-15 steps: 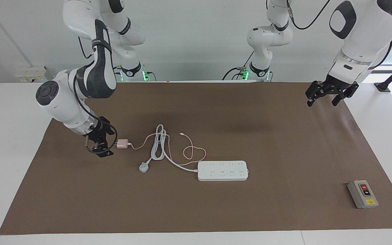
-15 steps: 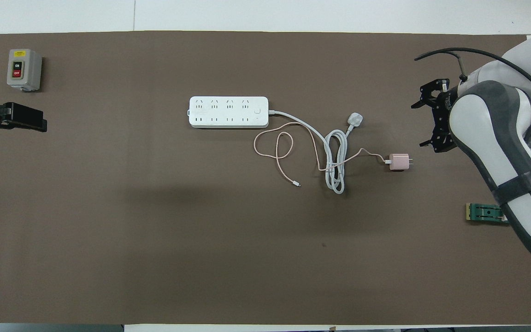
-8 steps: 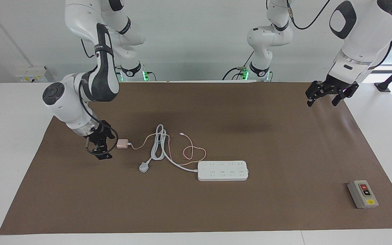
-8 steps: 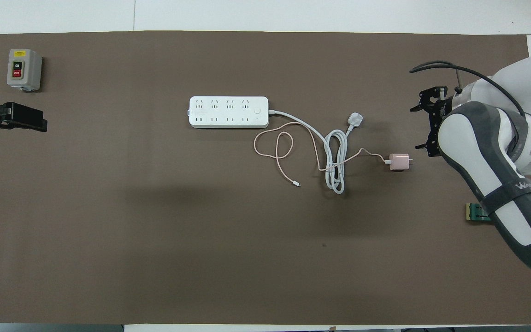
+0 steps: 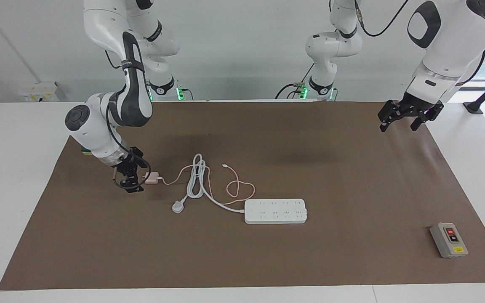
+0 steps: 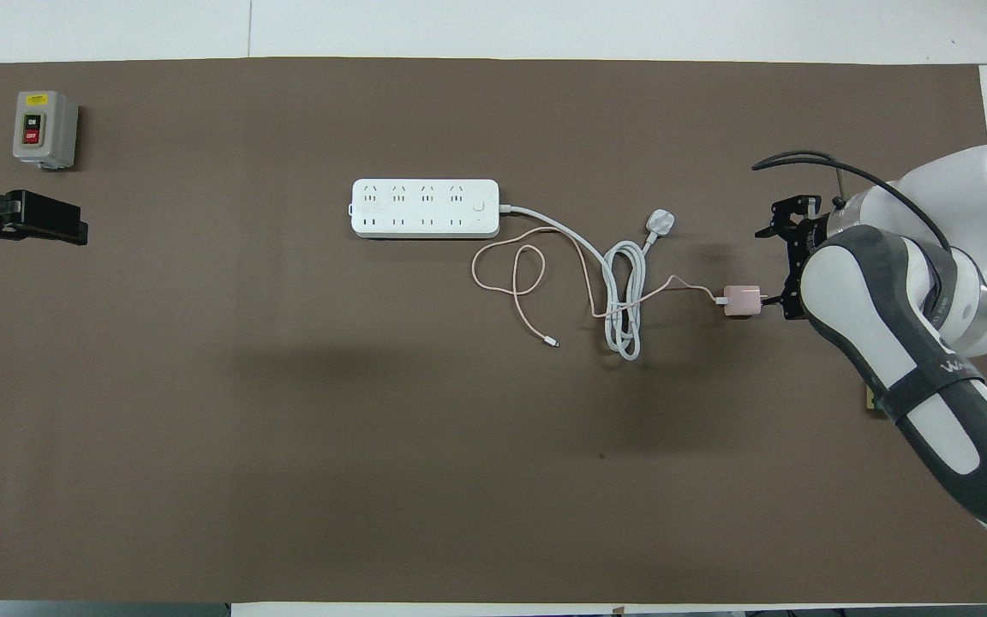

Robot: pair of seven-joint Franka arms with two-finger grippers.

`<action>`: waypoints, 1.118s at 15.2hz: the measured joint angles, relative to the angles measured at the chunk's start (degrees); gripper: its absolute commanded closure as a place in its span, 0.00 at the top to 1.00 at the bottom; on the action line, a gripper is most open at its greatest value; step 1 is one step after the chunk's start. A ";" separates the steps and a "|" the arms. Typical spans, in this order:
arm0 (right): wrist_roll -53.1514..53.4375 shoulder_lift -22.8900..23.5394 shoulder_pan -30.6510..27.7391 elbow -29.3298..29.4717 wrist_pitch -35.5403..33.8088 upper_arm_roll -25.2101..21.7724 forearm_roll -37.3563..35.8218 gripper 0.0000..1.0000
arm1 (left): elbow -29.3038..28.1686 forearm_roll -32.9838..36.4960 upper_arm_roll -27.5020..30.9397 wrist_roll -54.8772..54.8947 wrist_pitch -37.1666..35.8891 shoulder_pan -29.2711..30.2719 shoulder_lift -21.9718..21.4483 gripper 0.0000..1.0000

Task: Plug charger into power strip
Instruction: 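Lower the open right gripper over the pink charger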

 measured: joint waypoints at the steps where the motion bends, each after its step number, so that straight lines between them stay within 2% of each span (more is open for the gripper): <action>1: -0.62 -0.31 0.00 -0.74 0.00 0.01 1.48 1.00 | 0.00 0.00 0.00 0.00 0.00 0.00 0.00 1.00; 4: -5.41 -0.96 -0.24 -2.94 0.94 0.00 7.69 1.00 | 0.00 0.00 0.00 0.00 0.00 0.00 0.00 1.00; 10: -13.24 -1.07 -1.91 -5.79 3.25 -0.01 15.60 1.00 | 0.00 0.00 0.00 0.00 0.00 0.00 0.00 1.00; 17: -19.36 -1.12 -4.78 -6.14 0.28 -0.02 18.43 1.00 | 0.00 0.00 0.00 0.00 0.00 0.00 0.00 1.00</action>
